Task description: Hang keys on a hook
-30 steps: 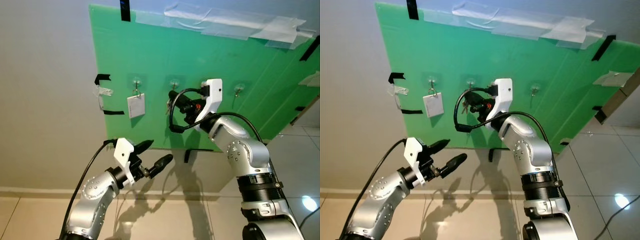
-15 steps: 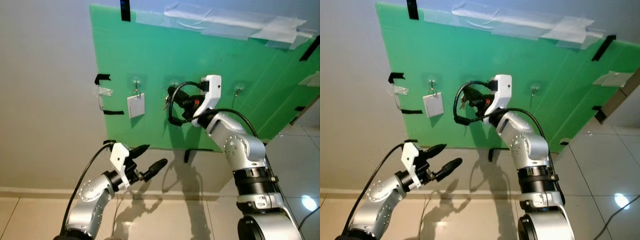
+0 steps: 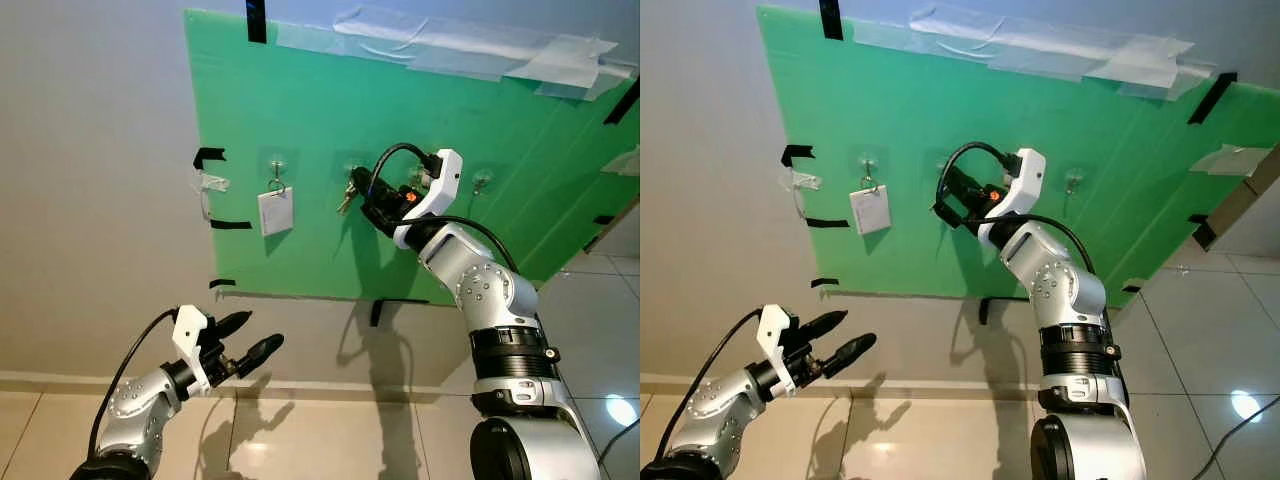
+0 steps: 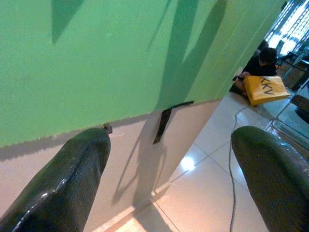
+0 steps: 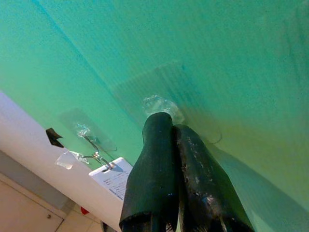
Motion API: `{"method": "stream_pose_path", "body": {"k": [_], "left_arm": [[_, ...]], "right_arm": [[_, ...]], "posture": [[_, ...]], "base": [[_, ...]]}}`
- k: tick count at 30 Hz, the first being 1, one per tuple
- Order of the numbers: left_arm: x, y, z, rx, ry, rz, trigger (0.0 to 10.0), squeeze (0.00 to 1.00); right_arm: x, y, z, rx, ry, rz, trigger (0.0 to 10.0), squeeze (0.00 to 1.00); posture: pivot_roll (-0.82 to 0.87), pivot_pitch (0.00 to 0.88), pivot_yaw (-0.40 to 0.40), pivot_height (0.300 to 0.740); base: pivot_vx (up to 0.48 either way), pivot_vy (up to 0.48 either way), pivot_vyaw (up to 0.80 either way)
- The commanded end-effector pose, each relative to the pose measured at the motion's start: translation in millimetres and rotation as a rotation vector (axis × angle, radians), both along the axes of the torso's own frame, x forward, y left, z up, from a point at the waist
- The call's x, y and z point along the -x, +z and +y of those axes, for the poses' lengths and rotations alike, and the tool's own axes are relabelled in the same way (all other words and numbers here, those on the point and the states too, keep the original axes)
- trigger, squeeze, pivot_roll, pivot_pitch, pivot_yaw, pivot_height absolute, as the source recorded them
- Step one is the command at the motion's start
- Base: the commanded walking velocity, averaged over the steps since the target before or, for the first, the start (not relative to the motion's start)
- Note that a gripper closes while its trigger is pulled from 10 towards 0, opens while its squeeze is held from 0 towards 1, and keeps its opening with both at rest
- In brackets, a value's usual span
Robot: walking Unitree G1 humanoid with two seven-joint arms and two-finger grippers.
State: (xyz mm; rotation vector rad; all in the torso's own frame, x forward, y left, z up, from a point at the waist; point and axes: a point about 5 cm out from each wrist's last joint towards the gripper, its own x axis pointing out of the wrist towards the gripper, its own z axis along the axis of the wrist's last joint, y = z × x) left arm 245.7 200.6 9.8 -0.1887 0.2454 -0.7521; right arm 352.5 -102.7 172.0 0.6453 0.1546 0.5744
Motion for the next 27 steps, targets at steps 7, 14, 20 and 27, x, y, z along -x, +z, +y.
{"method": "stream_pose_path", "body": {"k": [7, 14, 20, 27], "left_arm": [[-3.2, 0.2, 8.9, -0.009, 0.004, 0.000, 10.0, 0.00], [-21.1, 16.9, 2.0, -0.031, 0.132, -0.181, 10.0, 0.00], [-30.6, 25.9, -62.0, 0.059, 0.136, -0.296, 10.0, 0.00], [-45.6, 39.4, -68.9, 0.133, 0.216, -0.322, 10.0, 0.00]], "right_arm": [[-1.2, 2.5, -3.3, -0.033, -0.008, 0.019, 10.0, 0.00], [-2.4, -5.9, -3.4, -0.088, 0.002, 0.092, 10.0, 0.00], [-3.8, -9.1, -0.2, -0.095, 0.014, 0.115, 10.0, 0.00], [-5.1, -13.6, -2.5, -0.137, -0.001, 0.163, 10.0, 0.00]], "posture": [[0.06, 0.000, -0.101, 0.740], [0.07, 0.000, -0.118, 0.740], [0.07, 0.000, -0.122, 0.740], [0.06, 0.000, -0.126, 0.740]], "base": [[0.000, 0.000, 0.00], [0.000, 0.000, 0.00], [0.000, 0.000, 0.00], [0.000, 0.000, 0.00]]}}
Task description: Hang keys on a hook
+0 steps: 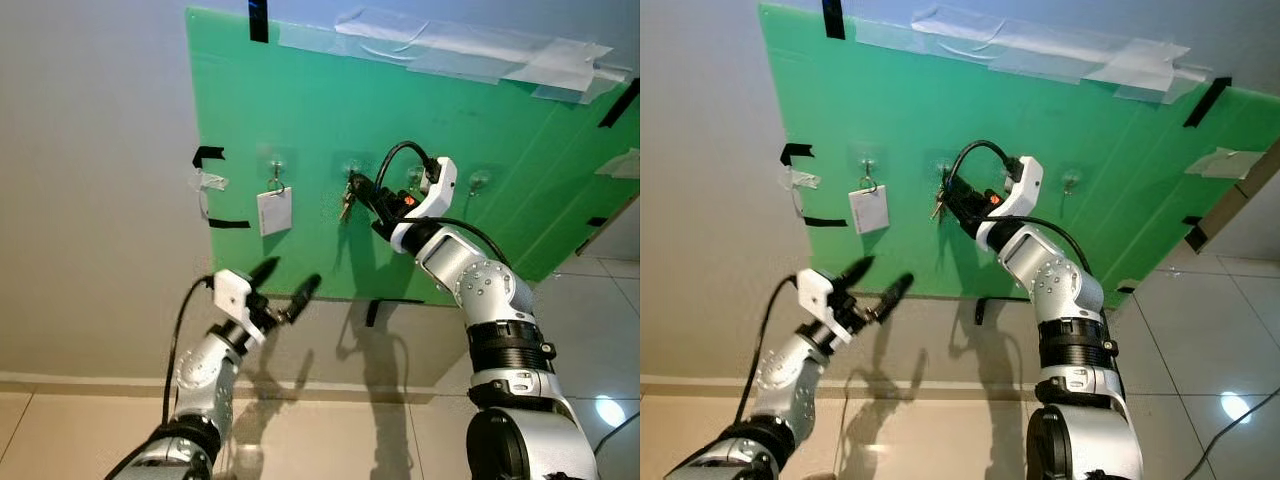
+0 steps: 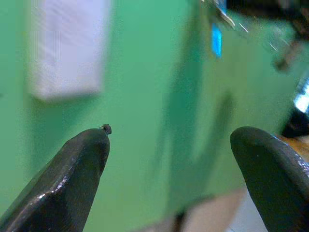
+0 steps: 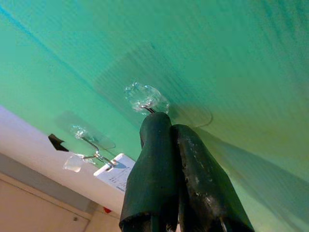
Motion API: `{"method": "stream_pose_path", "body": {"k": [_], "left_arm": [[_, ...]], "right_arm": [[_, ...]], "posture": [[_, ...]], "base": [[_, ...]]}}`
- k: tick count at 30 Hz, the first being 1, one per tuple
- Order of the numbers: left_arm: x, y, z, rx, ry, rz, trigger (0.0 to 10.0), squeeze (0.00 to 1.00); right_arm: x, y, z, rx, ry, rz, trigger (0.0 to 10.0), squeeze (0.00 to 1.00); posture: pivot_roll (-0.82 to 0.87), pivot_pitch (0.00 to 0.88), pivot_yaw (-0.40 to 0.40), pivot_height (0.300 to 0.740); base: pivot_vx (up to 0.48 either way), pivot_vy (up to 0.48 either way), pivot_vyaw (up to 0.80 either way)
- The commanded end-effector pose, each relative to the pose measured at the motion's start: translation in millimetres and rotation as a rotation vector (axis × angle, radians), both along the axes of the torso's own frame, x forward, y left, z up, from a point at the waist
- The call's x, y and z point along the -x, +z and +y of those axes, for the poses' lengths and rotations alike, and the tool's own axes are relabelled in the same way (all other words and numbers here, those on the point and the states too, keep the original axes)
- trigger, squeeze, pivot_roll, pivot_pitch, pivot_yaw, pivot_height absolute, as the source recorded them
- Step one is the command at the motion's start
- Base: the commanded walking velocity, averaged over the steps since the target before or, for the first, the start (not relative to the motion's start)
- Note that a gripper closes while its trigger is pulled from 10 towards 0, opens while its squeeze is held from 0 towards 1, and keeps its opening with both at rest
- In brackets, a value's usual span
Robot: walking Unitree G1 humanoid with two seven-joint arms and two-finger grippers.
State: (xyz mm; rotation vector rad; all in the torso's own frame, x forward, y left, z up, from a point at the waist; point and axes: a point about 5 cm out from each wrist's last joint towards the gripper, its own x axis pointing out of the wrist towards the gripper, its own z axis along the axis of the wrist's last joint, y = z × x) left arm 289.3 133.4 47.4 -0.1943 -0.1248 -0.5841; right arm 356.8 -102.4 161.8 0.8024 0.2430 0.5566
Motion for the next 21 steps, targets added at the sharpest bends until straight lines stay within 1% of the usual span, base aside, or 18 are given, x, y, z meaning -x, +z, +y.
{"method": "stream_pose_path", "body": {"k": [1, 5, 9, 11, 12, 14, 15, 17, 18, 19, 21], "left_arm": [[-5.2, 6.3, -1.3, 0.062, 0.034, -0.009, 10.0, 0.00], [-8.5, 14.0, -1.3, 0.098, 0.059, -0.036, 10.0, 0.00], [-10.8, 29.9, -3.1, 0.122, 0.086, -0.113, 10.0, 0.00], [-10.6, 37.5, -8.1, 0.118, 0.088, -0.148, 10.0, 0.00], [-8.9, 48.3, -23.2, 0.116, 0.069, -0.183, 10.0, 0.00], [-5.0, 63.8, -42.0, 0.114, 0.044, -0.228, 10.0, 0.00], [-3.7, 68.1, -46.4, 0.111, 0.036, -0.239, 10.0, 0.00], [-2.9, 70.4, -48.1, 0.107, 0.028, -0.240, 10.0, 0.00], [-1.4, 73.6, -49.3, 0.102, 0.020, -0.240, 10.0, 0.00], [-0.7, 74.9, -49.0, 0.098, 0.015, -0.241, 10.0, 0.00], [0.1, 75.8, -48.6, 0.094, 0.014, -0.239, 10.0, 0.00]], "right_arm": [[-1.8, -4.9, -4.5, -0.050, -0.024, 0.064, 10.0, 0.00], [-2.3, -6.0, -6.0, -0.072, -0.034, 0.083, 10.0, 0.00], [-3.2, -11.3, -7.8, -0.068, -0.050, 0.114, 10.0, 0.00], [-3.3, -13.5, -8.0, -0.061, -0.056, 0.126, 10.0, 0.00], [-3.2, -15.3, -8.1, -0.050, -0.059, 0.132, 10.0, 0.00], [-3.1, -17.8, -8.3, -0.032, -0.065, 0.140, 10.0, 0.00], [-3.0, -18.7, -8.5, -0.025, -0.067, 0.142, 10.0, 0.00], [-2.8, -19.7, -8.7, -0.015, -0.069, 0.142, 10.0, 0.00], [-2.9, -21.0, -9.6, 0.007, -0.083, 0.137, 10.0, 0.00], [-3.2, -21.8, -11.0, 0.029, -0.099, 0.133, 10.0, 0.87], [-3.5, -22.3, -11.9, 0.044, -0.110, 0.130, 10.0, 0.87]], "posture": [[0.06, 0.000, -0.124, 0.740], [0.06, 0.000, -0.124, 0.740], [0.06, 0.000, -0.124, 0.740], [0.06, 0.000, -0.124, 0.740], [0.06, 0.000, -0.125, 0.740], [0.06, 0.000, -0.124, 0.740], [0.06, 0.000, -0.124, 0.740], [0.06, 0.000, -0.123, 0.740], [0.06, 0.000, -0.122, 0.740], [0.06, 0.000, -0.122, 0.740], [0.06, 0.000, -0.122, 0.740]], "base": [[0.000, 0.000, 0.00], [0.000, 0.000, 0.00], [0.000, 0.000, 0.00], [0.000, 0.000, 0.00], [0.000, 0.000, 0.00], [0.000, 0.000, 0.00], [0.000, 0.000, 0.00], [0.000, 0.000, 0.00], [0.000, 0.000, 0.00], [0.000, 0.000, 0.00], [0.000, 0.000, 0.00]]}}
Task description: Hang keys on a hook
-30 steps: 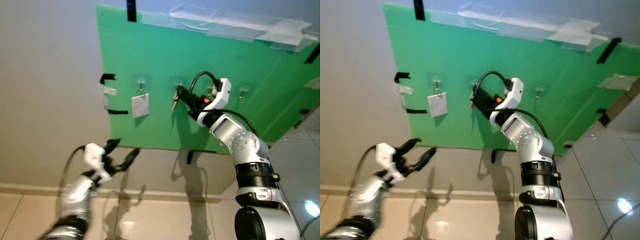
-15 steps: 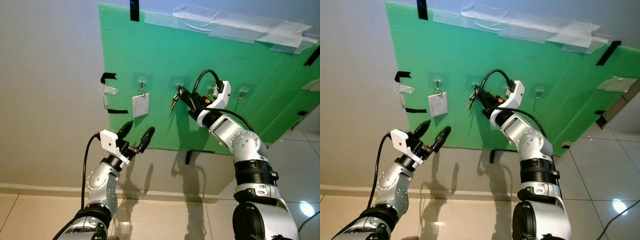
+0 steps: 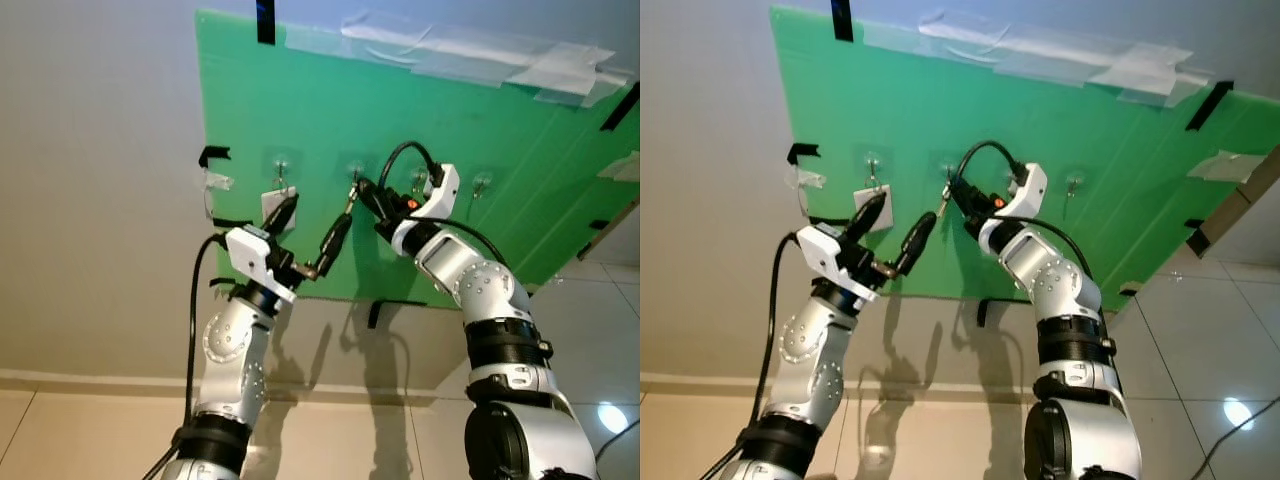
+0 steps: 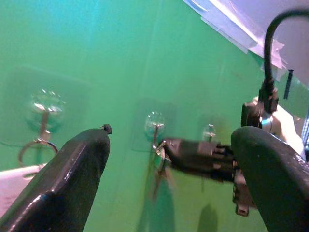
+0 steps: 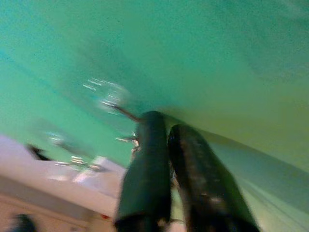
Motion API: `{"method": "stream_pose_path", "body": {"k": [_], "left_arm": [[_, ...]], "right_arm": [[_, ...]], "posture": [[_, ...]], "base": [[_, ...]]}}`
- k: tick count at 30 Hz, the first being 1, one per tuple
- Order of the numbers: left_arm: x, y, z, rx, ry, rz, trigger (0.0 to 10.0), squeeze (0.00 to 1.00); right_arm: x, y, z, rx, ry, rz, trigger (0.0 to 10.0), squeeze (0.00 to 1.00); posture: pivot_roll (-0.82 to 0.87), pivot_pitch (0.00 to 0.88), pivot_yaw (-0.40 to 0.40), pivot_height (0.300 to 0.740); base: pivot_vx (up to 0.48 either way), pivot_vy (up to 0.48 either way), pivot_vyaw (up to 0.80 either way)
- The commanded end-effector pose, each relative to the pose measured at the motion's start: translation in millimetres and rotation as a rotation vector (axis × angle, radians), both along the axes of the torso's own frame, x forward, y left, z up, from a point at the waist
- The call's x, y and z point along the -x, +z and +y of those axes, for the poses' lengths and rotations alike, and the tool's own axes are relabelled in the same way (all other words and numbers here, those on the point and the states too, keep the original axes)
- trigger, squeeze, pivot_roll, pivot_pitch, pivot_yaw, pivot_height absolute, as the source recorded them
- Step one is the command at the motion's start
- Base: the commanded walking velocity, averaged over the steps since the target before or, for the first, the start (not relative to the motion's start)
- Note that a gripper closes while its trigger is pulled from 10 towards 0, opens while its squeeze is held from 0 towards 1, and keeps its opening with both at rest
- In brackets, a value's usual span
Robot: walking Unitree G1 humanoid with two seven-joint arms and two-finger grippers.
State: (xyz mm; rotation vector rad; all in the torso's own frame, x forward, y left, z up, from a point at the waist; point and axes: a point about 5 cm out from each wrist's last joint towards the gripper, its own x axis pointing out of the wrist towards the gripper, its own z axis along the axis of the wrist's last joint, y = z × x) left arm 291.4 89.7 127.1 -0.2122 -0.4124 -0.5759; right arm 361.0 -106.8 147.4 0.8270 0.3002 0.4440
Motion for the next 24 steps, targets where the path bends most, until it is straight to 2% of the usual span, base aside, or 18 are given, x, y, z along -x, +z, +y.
{"method": "stream_pose_path", "body": {"k": [1, 15, 18, 19, 24], "left_arm": [[2.8, -3.1, -4.3, -0.010, -0.014, 0.026, 10.0, 0.00], [10.2, 1.7, 0.3, -0.037, 0.000, 0.089, 10.0, 0.00], [11.6, 0.5, 1.1, -0.059, -0.002, 0.099, 10.0, 0.00], [12.4, 0.5, 1.3, -0.071, -0.003, 0.096, 10.0, 0.00], [13.4, 0.4, -0.1, -0.093, -0.011, 0.086, 10.0, 0.00]], "right_arm": [[0.3, -8.4, -8.6, 0.050, -0.042, 0.033, 10.0, 1.00], [1.4, -3.7, -10.0, 0.070, -0.084, -0.013, 10.0, 1.00], [3.6, -5.4, -14.3, 0.037, -0.112, -0.004, 10.0, 1.00], [5.2, -9.5, -16.7, 0.010, -0.125, 0.026, 10.0, 1.00], [11.5, -13.2, -20.9, 0.046, -0.149, 0.026, 10.0, 1.00]], "posture": [[0.06, 0.000, -0.121, 0.740], [0.06, 0.000, -0.123, 0.740], [0.06, 0.000, -0.123, 0.740], [0.06, 0.000, -0.123, 0.740], [0.06, 0.000, -0.122, 0.740]], "base": [[0.000, 0.000, 0.00], [0.000, 0.000, 0.00], [0.000, 0.000, 0.00], [0.000, 0.000, 0.00], [0.000, 0.000, 0.00]]}}
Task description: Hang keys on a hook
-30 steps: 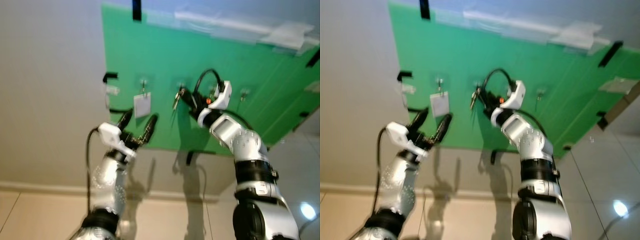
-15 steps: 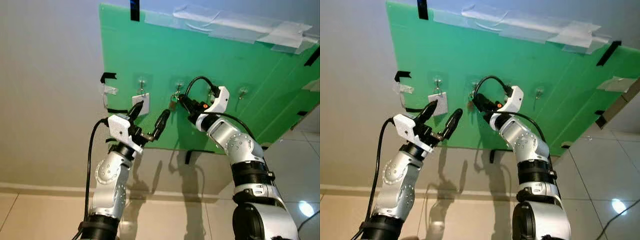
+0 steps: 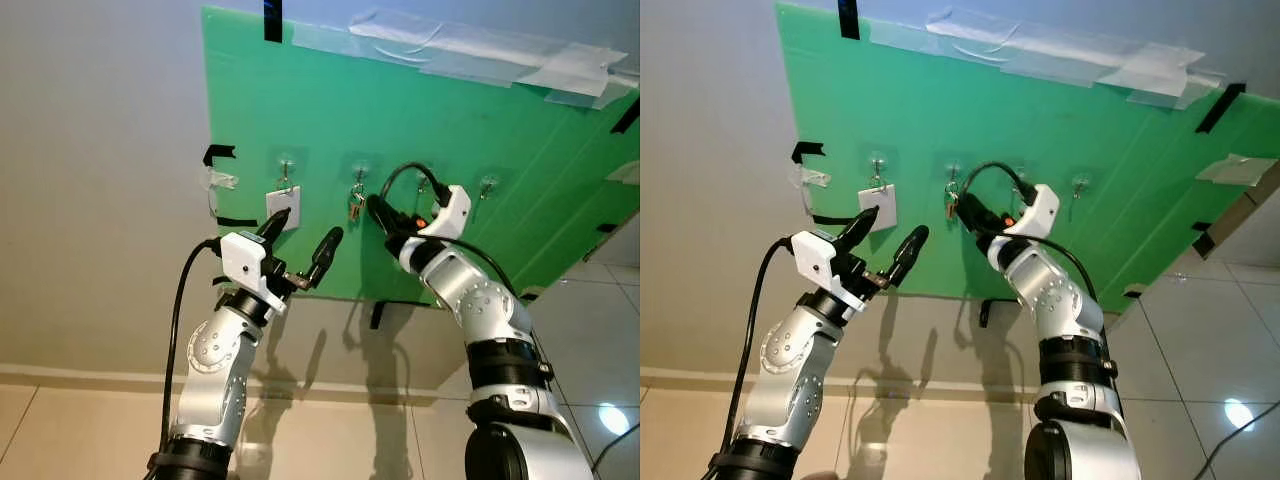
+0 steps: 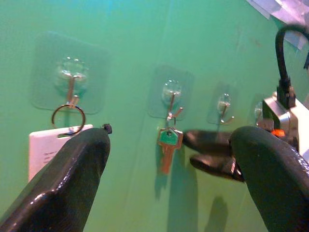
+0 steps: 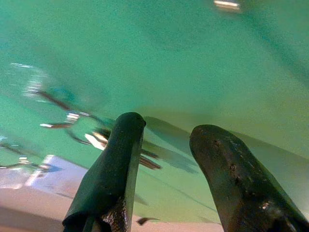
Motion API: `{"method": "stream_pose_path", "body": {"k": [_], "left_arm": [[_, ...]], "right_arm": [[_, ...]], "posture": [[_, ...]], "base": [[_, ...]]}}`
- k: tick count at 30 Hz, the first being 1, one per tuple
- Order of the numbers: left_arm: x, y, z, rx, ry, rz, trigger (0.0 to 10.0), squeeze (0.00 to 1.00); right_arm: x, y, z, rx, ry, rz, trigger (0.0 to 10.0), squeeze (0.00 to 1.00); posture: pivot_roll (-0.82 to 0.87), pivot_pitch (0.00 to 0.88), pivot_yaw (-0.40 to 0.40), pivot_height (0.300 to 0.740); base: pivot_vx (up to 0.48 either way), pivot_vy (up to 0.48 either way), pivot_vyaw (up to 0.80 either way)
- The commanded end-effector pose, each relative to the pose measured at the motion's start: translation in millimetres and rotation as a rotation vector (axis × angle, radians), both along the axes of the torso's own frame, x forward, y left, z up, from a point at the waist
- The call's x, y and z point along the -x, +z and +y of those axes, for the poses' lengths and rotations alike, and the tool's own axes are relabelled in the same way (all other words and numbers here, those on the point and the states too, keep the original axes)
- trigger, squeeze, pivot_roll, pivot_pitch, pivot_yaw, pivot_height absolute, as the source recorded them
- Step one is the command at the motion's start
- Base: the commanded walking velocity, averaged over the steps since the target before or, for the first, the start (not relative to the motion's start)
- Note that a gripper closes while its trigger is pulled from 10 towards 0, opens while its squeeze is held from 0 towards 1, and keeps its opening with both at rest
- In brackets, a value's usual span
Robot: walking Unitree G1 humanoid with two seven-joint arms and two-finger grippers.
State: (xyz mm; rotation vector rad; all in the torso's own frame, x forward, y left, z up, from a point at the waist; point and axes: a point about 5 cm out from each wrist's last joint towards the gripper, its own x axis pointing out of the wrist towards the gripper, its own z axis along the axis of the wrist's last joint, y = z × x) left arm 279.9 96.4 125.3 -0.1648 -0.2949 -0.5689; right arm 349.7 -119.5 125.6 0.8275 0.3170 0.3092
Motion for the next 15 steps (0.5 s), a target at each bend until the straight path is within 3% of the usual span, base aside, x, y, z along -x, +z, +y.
{"method": "stream_pose_path", "body": {"k": [1, 6, 7, 8, 10, 13, 14, 15], "left_arm": [[1.8, 2.0, -6.8, -0.016, -0.021, -0.011, 10.0, 0.00], [1.4, 0.9, -7.0, -0.019, -0.023, -0.006, 10.0, 0.00], [1.3, -0.2, -6.8, -0.027, -0.024, -0.003, 10.0, 0.00], [1.3, -0.2, -6.8, -0.027, -0.024, -0.003, 10.0, 0.00], [1.2, -1.1, -5.2, -0.046, -0.015, -0.006, 10.0, 0.00], [3.2, -7.5, 12.2, -0.155, 0.089, 0.015, 10.0, 0.00], [3.2, -7.5, 12.2, -0.155, 0.089, 0.015, 10.0, 0.00], [5.5, -9.6, 19.5, -0.192, 0.126, 0.024, 10.0, 0.00]], "right_arm": [[1.7, 8.8, -8.5, 0.028, -0.040, -0.041, 10.0, 1.00], [8.7, 11.7, -10.5, 0.108, -0.052, -0.085, 10.0, 1.00], [12.1, 15.4, -14.4, 0.236, -0.089, -0.142, 10.0, 1.00], [12.1, 15.4, -14.4, 0.236, -0.089, -0.142, 10.0, 1.00], [17.5, 19.8, -14.8, 0.349, -0.090, -0.211, 10.0, 1.00], [40.8, 12.3, -19.9, 0.561, -0.092, -0.283, 10.0, 1.00], [40.8, 12.3, -19.9, 0.561, -0.092, -0.283, 10.0, 1.00], [50.6, 8.5, -21.3, 0.611, -0.090, -0.301, 10.0, 1.00]], "posture": [[0.05, 0.000, -0.120, 0.740], [0.05, 0.000, -0.114, 0.740], [0.04, 0.000, -0.112, 0.740], [0.04, 0.000, -0.112, 0.740], [0.04, 0.000, -0.110, 0.740], [0.03, 0.000, -0.097, 0.740], [0.03, 0.000, -0.097, 0.740], [0.03, 0.000, -0.092, 0.740]], "base": [[0.000, 0.000, 0.00], [0.000, 0.000, 0.00], [0.000, 0.000, 0.00], [0.000, 0.000, 0.00], [0.000, 0.000, 0.00], [0.000, 0.000, 0.00], [0.000, 0.000, 0.00], [0.000, 0.000, 0.00]]}}
